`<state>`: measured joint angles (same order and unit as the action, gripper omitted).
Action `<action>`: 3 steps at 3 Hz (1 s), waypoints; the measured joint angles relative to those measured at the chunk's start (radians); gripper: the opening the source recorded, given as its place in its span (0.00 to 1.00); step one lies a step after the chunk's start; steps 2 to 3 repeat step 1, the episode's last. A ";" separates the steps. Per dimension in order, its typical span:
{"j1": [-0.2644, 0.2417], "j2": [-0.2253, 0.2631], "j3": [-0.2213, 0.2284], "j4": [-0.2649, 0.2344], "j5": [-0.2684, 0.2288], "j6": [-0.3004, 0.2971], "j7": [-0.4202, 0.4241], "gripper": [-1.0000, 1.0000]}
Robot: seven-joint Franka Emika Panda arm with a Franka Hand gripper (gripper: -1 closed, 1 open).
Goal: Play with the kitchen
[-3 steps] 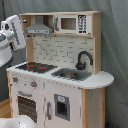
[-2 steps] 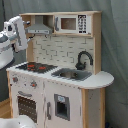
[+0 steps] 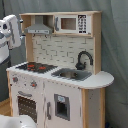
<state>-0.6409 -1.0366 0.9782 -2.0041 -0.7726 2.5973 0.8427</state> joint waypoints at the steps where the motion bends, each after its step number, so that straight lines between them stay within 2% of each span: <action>1: -0.044 0.016 0.022 0.051 0.000 -0.024 -0.064 1.00; 3: -0.044 0.016 0.022 0.051 0.000 -0.024 -0.064 1.00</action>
